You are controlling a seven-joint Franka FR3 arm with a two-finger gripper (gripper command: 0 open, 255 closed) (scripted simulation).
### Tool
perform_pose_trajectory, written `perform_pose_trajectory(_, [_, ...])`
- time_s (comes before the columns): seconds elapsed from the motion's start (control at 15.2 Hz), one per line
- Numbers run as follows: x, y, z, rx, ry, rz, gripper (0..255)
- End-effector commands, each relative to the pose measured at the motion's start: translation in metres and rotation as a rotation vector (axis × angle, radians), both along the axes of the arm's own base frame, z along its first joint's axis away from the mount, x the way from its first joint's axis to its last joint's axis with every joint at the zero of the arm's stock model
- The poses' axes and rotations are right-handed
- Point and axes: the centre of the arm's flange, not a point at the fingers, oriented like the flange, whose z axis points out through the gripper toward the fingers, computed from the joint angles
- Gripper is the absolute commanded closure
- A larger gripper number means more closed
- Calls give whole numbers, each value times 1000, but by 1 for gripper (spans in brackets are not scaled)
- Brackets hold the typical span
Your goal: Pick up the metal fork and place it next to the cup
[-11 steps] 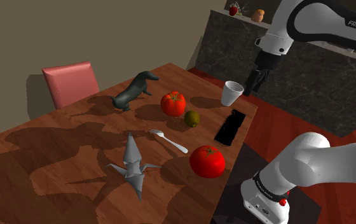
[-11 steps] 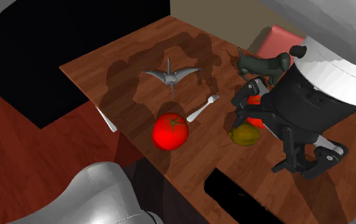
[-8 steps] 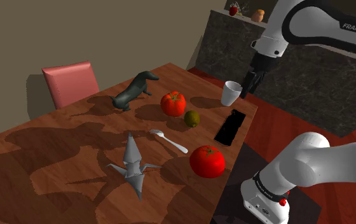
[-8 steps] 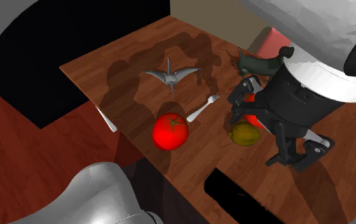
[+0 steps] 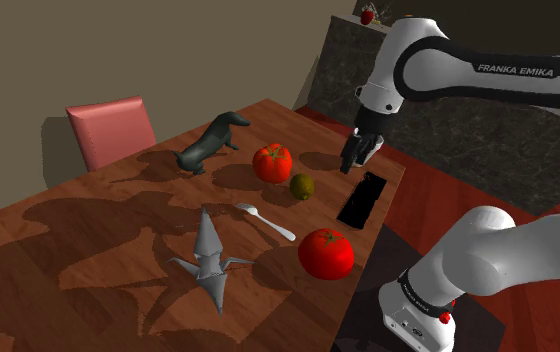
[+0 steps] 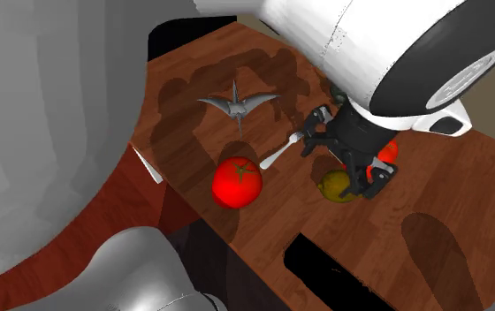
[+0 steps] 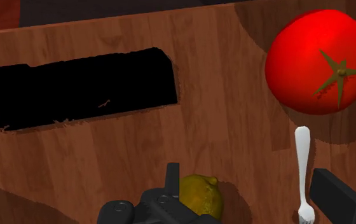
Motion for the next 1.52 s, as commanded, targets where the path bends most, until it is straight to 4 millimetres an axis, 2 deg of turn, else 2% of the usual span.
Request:
perform_pose_trajectory(0.0, [12,18,-15,10,0,11,0])
perform_pose_trajectory(1.06, [81,167,-141,80,14,102,0])
perform_pose_trajectory(1.45, [79,177,-170,82,14,105,0])
